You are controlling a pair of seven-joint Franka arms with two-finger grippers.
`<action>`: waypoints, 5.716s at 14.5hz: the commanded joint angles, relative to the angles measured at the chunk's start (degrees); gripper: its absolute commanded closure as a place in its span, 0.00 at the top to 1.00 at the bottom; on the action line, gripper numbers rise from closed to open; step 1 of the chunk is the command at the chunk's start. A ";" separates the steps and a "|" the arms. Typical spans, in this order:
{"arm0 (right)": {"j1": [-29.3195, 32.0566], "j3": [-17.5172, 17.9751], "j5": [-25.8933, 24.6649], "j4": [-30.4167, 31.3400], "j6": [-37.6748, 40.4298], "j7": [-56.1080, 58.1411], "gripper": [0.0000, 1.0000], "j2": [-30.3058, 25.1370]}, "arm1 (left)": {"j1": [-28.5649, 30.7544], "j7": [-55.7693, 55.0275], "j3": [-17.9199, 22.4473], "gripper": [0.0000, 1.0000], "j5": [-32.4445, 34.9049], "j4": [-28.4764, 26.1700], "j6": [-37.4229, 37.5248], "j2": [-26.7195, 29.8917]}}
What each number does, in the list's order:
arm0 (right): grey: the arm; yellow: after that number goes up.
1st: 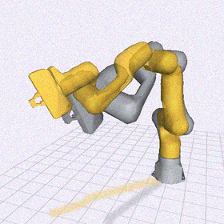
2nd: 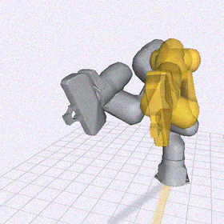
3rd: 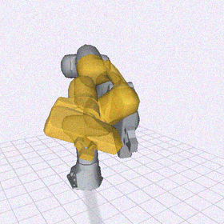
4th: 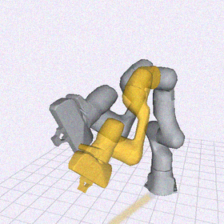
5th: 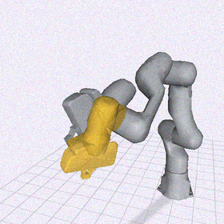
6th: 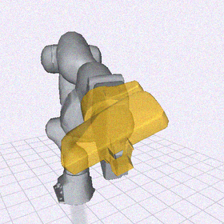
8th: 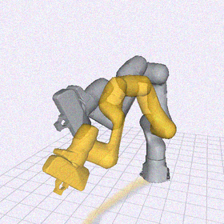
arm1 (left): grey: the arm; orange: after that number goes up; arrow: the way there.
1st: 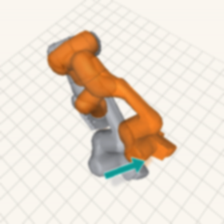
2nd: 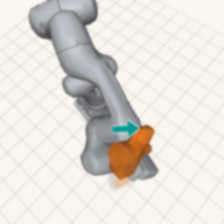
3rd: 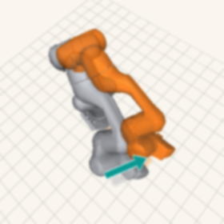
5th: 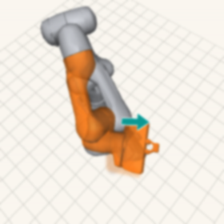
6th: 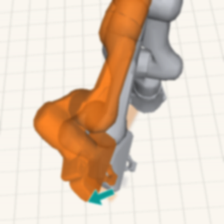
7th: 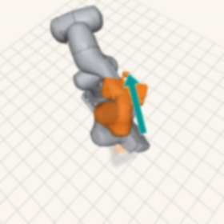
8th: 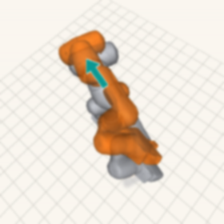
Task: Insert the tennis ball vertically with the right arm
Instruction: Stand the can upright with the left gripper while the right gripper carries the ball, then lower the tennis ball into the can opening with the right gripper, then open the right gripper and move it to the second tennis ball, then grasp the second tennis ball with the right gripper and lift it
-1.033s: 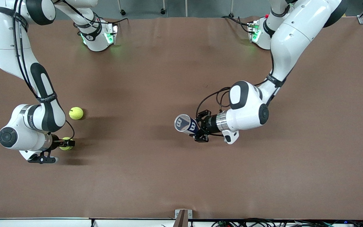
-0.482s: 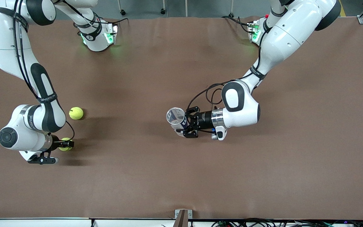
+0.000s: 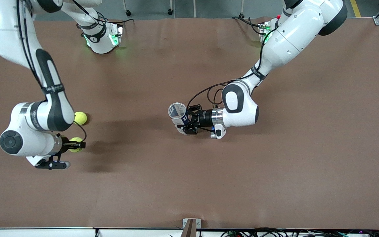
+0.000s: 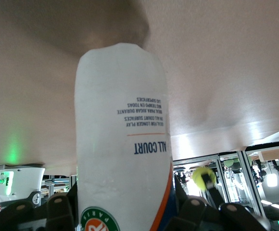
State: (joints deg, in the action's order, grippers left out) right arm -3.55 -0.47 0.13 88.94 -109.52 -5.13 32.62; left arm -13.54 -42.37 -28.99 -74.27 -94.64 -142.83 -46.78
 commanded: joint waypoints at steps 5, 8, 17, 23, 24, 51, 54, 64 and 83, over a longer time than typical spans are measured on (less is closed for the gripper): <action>-11.89 -0.32 6.80 1.94 14.41 -16.89 0.35 -12.83 | 3.78 6.31 -0.27 0.69 -1.31 -3.08 6.51 1.25; -20.68 -0.32 8.21 -0.95 14.33 -33.32 0.35 -12.76 | 3.87 6.43 -0.19 0.69 -1.31 -3.88 6.60 1.34; -33.62 -0.41 15.25 -9.91 6.88 -58.22 0.35 -6.53 | 5.89 3.97 -0.19 0.69 -1.49 -3.36 10.55 1.25; -36.53 -0.41 15.25 -15.28 3.70 -64.47 0.35 -1.42 | 5.81 1.24 -0.10 0.69 -1.84 -3.18 10.56 0.99; -36.53 -0.41 15.25 -15.28 2.83 -64.48 0.35 -1.33 | 5.72 1.24 -0.10 0.69 -1.93 -3.18 10.56 0.99; -19.07 -1.02 9.91 -10.48 23.11 -31.04 1.00 -10.10 | 5.37 1.15 0.34 0.70 -1.58 -2.74 10.38 0.46; -8.54 -1.02 7.69 0.32 21.81 -12.51 1.00 -16.08 | 5.37 1.07 0.34 0.72 -1.49 -2.74 10.38 0.46; 8.56 -1.11 6.99 30.14 -4.98 11.55 1.00 -21.90 | 4.93 0.02 0.43 0.73 -1.40 -2.74 10.12 0.37; 9.70 -0.93 1.71 34.82 -21.09 11.28 1.00 -11.27 | 4.66 -1.13 0.43 0.75 -1.31 -2.74 9.85 0.46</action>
State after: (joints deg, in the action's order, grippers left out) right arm 5.66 -2.01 2.96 122.93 -129.09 6.05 20.92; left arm -8.44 -42.77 -28.76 -74.75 -97.45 -132.85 -46.76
